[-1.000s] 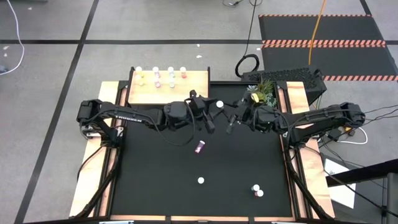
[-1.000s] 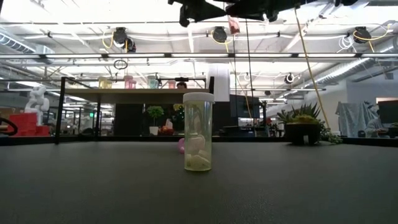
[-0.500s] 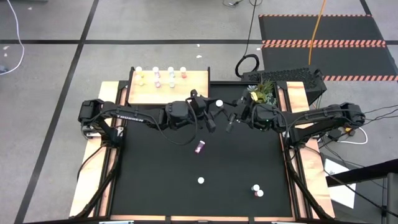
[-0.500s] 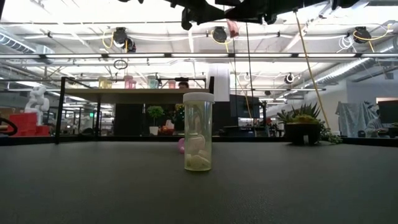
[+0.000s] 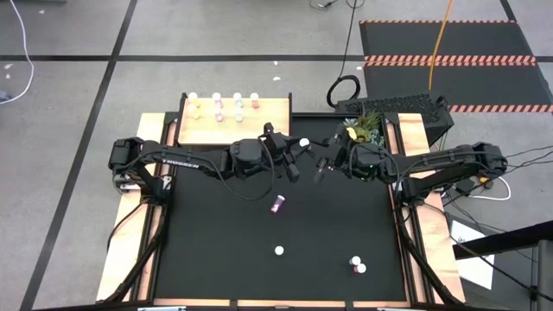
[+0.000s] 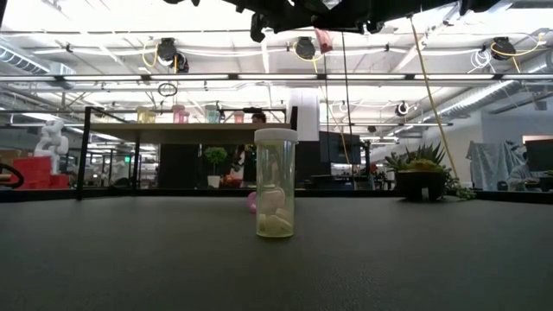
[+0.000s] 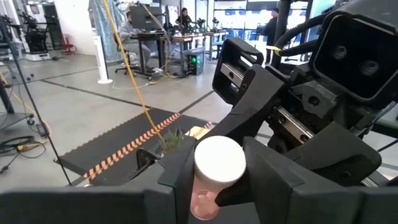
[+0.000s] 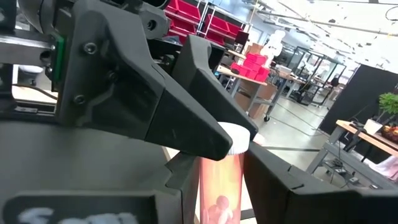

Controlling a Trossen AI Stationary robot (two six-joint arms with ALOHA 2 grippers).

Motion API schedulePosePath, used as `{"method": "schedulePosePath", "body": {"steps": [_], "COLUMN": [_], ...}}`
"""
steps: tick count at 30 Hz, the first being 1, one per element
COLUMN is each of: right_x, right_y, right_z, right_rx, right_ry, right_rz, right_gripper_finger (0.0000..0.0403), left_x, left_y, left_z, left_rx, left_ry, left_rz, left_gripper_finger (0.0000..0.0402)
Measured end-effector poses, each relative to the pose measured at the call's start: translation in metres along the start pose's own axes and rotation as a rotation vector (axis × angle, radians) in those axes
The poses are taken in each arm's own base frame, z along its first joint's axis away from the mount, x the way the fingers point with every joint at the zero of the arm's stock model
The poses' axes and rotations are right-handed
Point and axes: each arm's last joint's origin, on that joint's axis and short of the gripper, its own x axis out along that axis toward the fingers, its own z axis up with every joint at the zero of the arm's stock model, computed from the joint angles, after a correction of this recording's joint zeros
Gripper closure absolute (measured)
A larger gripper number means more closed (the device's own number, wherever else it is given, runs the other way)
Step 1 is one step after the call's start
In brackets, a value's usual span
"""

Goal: Pick and place medicine bottles onto shelf by color
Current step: Put the top orange medicine bottle aligned with the other orange medicine bottle on the shelf

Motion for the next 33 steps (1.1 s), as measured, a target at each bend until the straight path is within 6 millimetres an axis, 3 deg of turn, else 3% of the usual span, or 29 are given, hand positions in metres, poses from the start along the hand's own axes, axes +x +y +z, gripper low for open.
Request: {"method": "schedulePosePath", "body": {"steps": [23,33], "right_x": [0.0,-0.001], "right_y": [-0.003,-0.002], "right_z": [0.0,-0.008], "right_rx": [0.095,0.227], "right_ry": [0.008,0.099], "right_rz": [-0.055,-0.096], "right_gripper_finger": [0.0245,0.0245], "left_x": [-0.001,-0.003], "left_y": [0.001,0.02], "left_z": [0.002,0.011], "left_rx": [0.002,0.036], "left_ry": [-0.008,0.001], "left_rz": [0.007,0.106], "left_gripper_finger": [0.0272,0.0271]}}
